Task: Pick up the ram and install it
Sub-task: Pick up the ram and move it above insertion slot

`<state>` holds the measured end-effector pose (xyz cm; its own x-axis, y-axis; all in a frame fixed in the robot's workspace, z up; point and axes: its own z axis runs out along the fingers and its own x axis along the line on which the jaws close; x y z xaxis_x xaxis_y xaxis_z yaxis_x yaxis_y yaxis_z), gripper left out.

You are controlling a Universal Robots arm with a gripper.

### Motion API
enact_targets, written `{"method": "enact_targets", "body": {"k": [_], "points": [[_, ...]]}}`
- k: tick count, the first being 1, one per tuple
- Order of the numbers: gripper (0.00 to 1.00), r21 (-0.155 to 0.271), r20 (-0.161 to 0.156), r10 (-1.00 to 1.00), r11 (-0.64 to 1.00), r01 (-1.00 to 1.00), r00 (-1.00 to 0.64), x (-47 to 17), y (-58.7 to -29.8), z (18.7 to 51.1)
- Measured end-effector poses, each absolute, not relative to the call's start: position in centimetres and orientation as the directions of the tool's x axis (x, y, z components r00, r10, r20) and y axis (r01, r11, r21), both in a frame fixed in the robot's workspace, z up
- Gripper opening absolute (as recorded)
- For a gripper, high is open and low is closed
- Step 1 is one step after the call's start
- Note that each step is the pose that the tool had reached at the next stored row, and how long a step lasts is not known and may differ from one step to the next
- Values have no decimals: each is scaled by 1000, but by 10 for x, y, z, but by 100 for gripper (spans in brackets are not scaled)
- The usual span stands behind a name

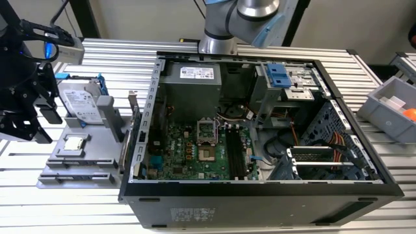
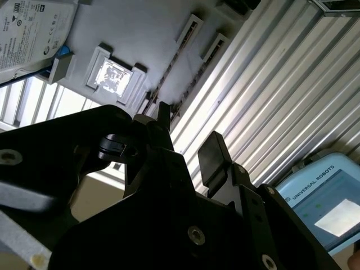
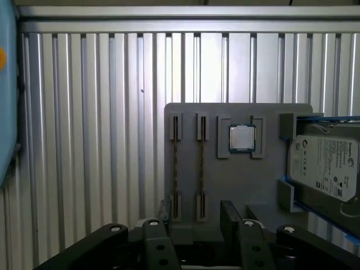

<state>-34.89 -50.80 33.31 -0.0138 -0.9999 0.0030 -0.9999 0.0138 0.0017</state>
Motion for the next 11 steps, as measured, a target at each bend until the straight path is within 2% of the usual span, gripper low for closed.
{"method": "enact_targets", "body": {"k": [11], "points": [[100, 2, 3, -1000, 14, -1000, -14, -349, -508, 330]]}}
